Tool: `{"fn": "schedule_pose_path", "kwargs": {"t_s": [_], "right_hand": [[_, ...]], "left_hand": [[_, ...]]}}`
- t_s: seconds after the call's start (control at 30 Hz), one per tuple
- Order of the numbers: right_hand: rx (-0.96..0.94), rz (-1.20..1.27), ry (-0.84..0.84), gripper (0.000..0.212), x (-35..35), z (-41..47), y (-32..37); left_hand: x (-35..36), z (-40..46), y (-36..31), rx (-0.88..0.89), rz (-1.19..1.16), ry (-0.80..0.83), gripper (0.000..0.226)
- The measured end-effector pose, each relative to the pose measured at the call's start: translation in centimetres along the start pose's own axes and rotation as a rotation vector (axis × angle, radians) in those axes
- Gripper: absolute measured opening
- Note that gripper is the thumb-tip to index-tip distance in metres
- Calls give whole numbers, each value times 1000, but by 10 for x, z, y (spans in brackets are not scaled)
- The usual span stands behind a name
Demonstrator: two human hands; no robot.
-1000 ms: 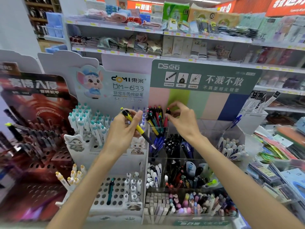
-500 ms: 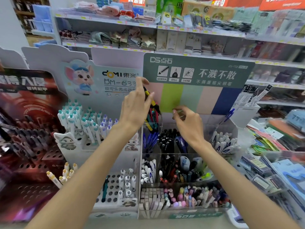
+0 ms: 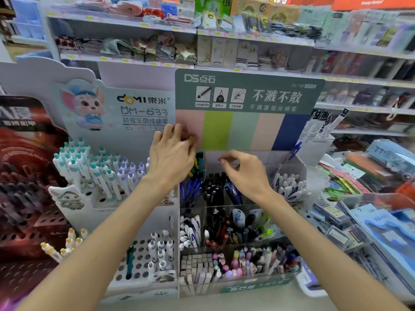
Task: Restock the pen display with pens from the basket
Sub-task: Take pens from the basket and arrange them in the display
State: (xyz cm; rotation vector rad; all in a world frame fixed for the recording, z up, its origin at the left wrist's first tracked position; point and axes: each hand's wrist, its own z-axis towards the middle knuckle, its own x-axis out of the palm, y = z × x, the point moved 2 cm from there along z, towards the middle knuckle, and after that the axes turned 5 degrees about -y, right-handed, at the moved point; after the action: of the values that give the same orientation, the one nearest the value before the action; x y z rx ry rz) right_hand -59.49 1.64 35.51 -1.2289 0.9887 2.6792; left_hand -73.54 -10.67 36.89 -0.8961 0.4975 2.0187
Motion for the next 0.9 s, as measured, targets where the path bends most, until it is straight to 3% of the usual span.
{"fn": "schedule_pose_path", "kwargs": {"t_s": [0.2,0.33,0.43,0.67,0.9], "right_hand": [[108,11,-82,15,-15,-19,-7],[248,27,-145,10,-33,-55,-14],[382,2,-166,7,-47,-101,-27],[767,-135,-247,11,-103,-260,-67],[1089,-200,-373,11,-170,-431,-79]], "left_hand": [[-15,-13,-7,-87,-298,-86,38],[-33,-22,-38,41,-448,-137,29],[-30,-40,-78,176,-553,-12,27],[-16,-114,-199,433,-751,481,36],[-44,-215,-331,704,-839,756,37]]}}
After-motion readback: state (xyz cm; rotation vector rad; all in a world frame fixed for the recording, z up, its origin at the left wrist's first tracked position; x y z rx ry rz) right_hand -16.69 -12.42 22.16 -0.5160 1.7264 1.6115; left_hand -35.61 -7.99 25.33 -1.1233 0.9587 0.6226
